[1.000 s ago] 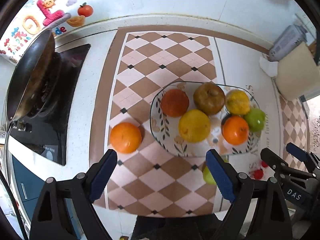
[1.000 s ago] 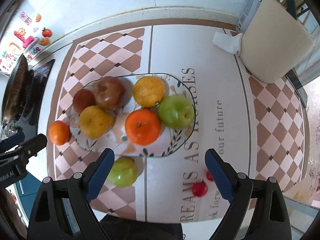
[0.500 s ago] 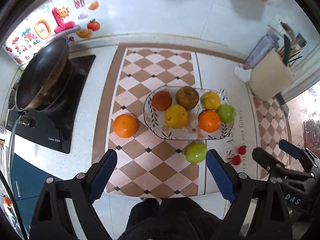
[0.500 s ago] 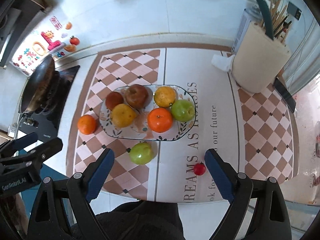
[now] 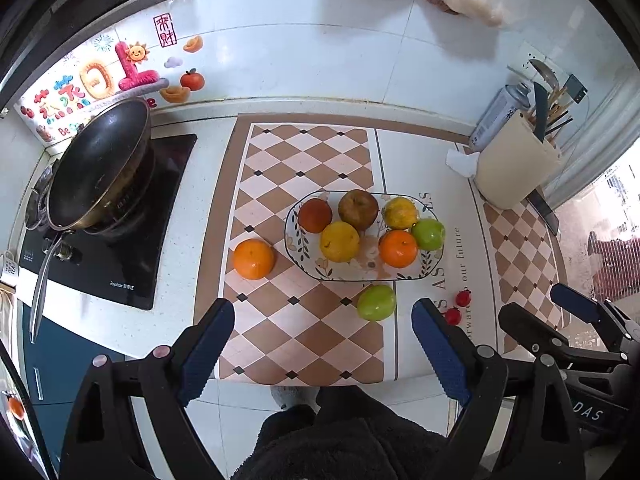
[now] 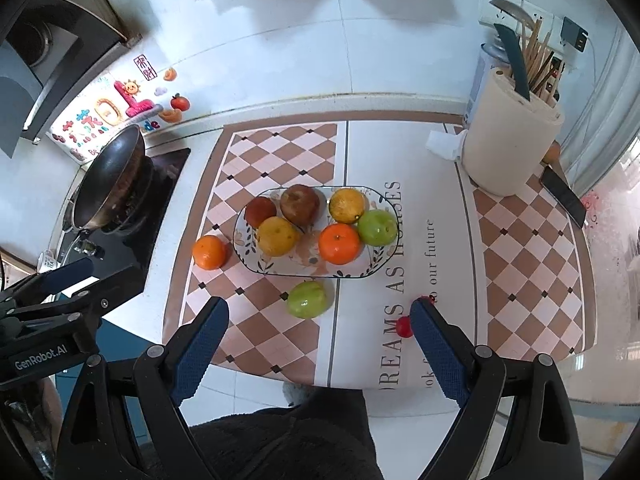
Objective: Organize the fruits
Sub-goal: 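Move both open grippers back toward the remaining loose fruits, then grasp the loose orange with the left gripper while the right grasps the green apple, then place the orange on the plate with the left gripper while the right places the green apple, then move both open grippers toward the two cherry tomatoes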
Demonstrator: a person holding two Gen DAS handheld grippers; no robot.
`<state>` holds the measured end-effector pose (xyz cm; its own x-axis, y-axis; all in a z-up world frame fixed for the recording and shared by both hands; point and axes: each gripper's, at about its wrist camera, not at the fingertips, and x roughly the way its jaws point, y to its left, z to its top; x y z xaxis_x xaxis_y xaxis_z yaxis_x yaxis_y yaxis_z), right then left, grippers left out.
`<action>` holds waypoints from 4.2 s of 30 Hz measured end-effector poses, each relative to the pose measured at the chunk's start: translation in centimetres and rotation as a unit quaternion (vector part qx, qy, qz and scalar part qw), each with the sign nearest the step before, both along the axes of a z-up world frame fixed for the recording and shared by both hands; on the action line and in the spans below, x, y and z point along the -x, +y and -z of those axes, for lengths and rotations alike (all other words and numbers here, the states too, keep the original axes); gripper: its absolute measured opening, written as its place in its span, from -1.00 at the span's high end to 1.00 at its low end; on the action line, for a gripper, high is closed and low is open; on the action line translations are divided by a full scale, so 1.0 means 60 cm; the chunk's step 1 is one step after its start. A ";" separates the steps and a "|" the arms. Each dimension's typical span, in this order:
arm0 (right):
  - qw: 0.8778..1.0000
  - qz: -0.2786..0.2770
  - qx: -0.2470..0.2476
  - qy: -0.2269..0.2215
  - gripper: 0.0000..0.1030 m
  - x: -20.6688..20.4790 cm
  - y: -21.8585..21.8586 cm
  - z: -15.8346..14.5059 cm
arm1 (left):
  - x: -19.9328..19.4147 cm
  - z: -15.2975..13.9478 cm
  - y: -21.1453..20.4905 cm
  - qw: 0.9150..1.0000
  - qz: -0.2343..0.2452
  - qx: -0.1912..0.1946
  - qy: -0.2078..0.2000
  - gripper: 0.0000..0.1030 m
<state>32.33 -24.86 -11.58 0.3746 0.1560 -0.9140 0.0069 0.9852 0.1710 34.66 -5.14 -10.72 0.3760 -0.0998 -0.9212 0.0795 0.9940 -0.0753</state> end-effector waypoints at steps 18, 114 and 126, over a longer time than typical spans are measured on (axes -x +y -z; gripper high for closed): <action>0.993 0.000 -0.064 0.100 -0.82 -0.073 0.009 0.204 | -0.071 0.117 0.093 0.992 -0.099 -0.067 0.031 -0.76; 0.995 0.042 0.059 0.073 -0.84 -0.117 0.025 0.246 | -0.137 0.221 0.035 0.995 -0.006 -0.017 0.099 -0.73; 0.997 0.044 0.055 0.009 -0.85 -0.018 0.007 0.114 | -0.031 0.108 0.024 1.000 -0.002 -0.007 0.014 -0.73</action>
<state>33.43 -24.45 -18.44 0.3660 0.0216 -0.9304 0.0953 0.9936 0.0606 36.54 -3.69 -17.19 0.3511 -0.0845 -0.9325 0.0732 0.9954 -0.0626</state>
